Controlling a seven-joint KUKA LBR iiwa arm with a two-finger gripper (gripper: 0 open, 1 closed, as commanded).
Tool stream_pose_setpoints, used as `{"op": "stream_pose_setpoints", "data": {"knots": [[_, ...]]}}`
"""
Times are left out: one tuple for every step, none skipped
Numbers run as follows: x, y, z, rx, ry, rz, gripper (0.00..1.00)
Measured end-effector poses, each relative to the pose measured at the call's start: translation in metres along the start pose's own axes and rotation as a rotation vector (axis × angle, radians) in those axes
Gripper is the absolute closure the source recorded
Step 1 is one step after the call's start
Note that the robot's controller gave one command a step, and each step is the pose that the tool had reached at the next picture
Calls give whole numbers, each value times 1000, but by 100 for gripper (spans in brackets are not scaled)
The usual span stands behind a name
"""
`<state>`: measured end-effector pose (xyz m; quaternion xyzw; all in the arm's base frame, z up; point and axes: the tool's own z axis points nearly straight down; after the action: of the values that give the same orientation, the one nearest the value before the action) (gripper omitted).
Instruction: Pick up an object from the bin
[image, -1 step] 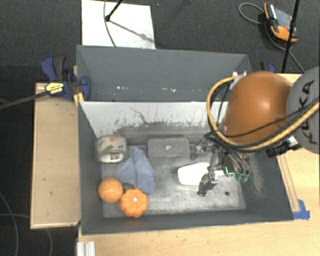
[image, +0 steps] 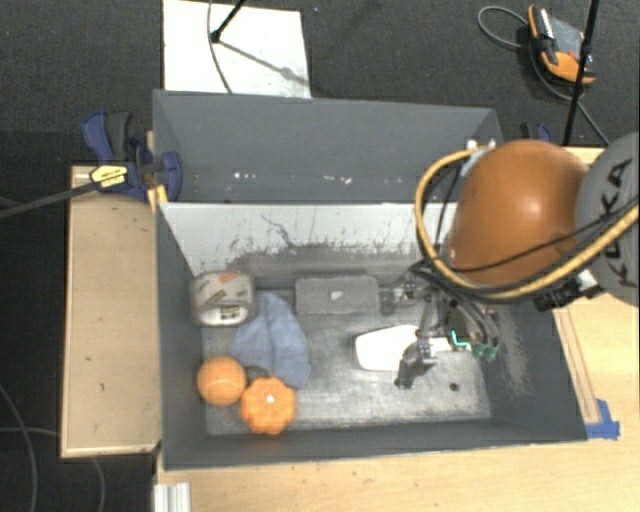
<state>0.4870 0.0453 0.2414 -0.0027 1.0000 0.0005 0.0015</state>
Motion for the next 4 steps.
{"op": "stream_pose_setpoints", "data": {"knots": [[-15,-9,48,0,-8,-38,0],[-1,-27,168,-1,2,-176,100],[-1,-27,168,-1,2,-175,100],[0,-29,129,-1,9,-180,100]]}}
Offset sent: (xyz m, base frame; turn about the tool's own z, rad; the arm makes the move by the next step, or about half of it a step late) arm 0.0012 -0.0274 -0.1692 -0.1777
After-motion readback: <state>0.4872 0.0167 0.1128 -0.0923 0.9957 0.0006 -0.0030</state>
